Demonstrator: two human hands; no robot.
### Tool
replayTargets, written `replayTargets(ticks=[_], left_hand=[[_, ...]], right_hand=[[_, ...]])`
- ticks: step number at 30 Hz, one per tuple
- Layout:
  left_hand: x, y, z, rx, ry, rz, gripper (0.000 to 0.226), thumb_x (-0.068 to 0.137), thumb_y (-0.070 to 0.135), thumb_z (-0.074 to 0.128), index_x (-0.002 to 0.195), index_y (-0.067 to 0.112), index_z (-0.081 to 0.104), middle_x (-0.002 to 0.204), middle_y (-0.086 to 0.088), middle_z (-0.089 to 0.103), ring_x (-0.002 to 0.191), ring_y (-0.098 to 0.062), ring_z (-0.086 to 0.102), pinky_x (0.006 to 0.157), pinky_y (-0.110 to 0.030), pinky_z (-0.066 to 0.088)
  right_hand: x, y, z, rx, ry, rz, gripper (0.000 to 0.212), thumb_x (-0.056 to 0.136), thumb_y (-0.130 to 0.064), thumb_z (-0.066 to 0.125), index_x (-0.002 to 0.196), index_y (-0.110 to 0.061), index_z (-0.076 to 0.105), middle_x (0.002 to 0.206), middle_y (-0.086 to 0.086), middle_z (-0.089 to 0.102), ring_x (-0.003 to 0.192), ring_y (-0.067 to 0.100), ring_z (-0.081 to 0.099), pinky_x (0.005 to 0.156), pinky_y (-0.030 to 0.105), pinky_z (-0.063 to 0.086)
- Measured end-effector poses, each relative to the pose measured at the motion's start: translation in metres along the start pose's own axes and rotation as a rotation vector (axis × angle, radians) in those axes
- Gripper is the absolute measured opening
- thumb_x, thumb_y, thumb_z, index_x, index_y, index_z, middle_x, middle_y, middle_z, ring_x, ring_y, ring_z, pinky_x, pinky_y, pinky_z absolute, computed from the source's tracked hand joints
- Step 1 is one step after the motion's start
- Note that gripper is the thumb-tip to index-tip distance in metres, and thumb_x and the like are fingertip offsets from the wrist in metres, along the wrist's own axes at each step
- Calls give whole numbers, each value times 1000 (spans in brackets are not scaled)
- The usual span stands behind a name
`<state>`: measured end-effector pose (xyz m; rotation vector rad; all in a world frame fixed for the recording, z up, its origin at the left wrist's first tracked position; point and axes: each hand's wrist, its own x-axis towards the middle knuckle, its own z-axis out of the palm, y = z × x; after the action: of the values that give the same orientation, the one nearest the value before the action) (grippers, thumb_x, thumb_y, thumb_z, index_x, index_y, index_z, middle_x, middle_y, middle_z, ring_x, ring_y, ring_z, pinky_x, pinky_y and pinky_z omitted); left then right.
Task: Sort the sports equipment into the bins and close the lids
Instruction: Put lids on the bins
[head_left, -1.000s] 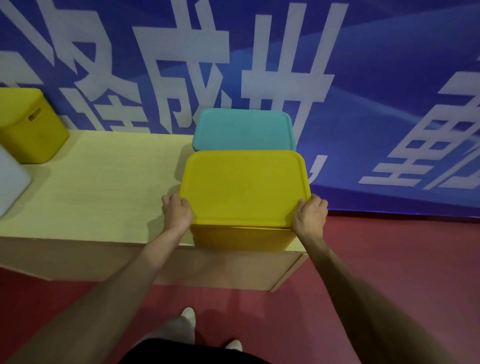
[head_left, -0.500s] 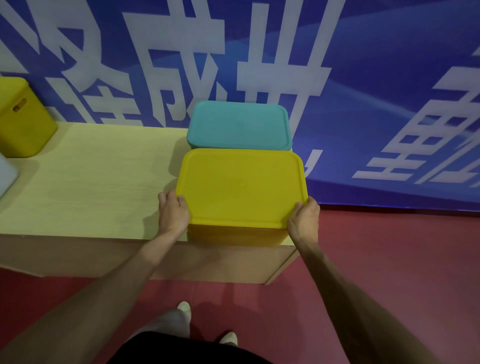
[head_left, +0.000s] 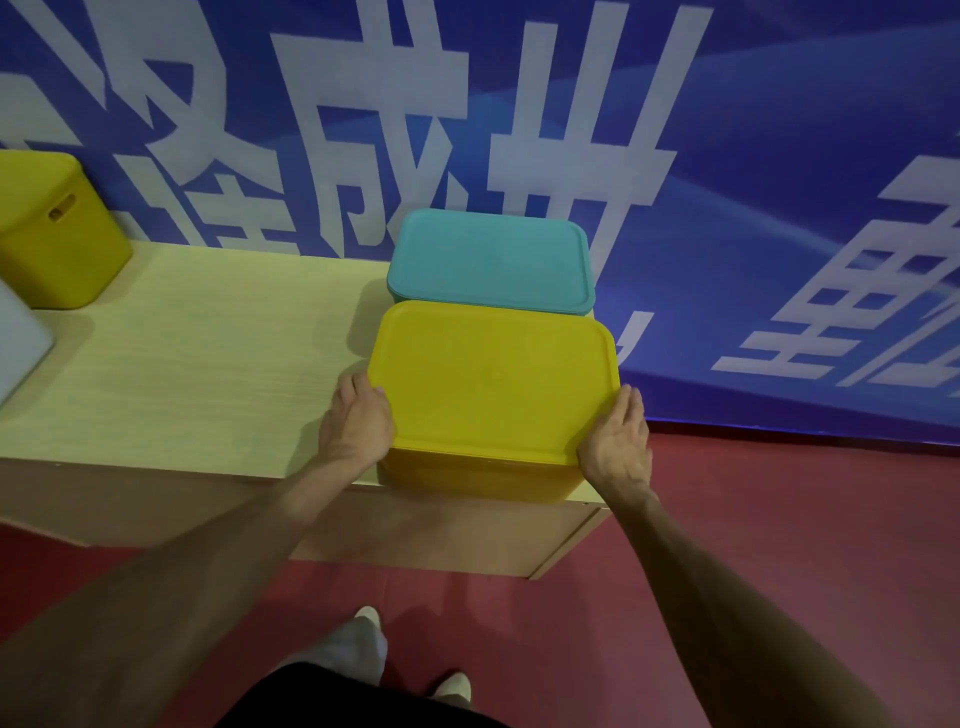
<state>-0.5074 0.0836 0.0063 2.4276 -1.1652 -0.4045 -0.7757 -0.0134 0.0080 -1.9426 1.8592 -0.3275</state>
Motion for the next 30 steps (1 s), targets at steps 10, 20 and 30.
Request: replayTargets(ticks=[10, 20, 30], left_hand=[[21, 7, -9, 337, -90, 334, 67, 89, 11, 40, 151, 9, 12, 159, -10, 6, 147, -23, 5, 120, -36, 12], [81, 23, -27, 354, -86, 490, 38, 93, 18, 41, 131, 12, 44, 132, -8, 43, 119, -24, 40, 100, -38, 37], [91, 15, -11, 226, -81, 481, 48, 100, 22, 32, 147, 12, 28, 157, -8, 16, 145, -24, 15, 118, -37, 16]], right_hand=[[18, -9, -9, -245, 21, -161, 58, 91, -8, 38, 148, -5, 25, 158, 13, 18, 143, 29, 23, 120, 39, 19], [69, -28, -20, -258, -59, -249, 50, 103, -28, 29, 150, -12, 23, 160, 9, 11, 148, 26, 10, 116, 43, 26], [83, -45, -5, -278, 68, -178, 43, 99, -19, 32, 140, -6, 38, 155, 14, 26, 144, 32, 20, 111, 44, 32]])
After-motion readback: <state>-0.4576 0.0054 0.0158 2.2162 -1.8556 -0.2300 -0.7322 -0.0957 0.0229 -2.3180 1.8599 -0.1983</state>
